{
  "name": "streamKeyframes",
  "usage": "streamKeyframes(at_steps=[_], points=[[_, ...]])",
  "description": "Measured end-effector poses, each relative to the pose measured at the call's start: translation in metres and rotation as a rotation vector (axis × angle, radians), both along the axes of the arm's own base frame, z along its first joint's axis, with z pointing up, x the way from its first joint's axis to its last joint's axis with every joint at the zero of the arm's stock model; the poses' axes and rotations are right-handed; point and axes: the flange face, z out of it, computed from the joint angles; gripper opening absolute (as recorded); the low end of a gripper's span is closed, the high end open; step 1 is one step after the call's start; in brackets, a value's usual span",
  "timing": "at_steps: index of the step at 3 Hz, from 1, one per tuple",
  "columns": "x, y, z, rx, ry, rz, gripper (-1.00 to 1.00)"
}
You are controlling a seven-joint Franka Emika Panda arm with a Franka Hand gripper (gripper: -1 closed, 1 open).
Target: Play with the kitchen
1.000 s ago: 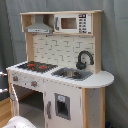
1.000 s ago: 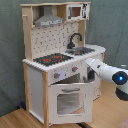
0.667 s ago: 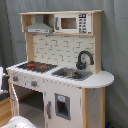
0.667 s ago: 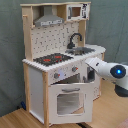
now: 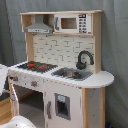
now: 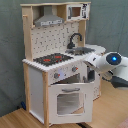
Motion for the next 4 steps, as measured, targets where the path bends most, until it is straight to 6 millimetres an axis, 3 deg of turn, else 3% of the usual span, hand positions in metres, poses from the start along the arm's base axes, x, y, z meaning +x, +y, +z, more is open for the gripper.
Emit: streamKeyframes(at_steps=[4], points=[[0.079,-0.02,0.0,0.094,0.396,0.081,1.0]])
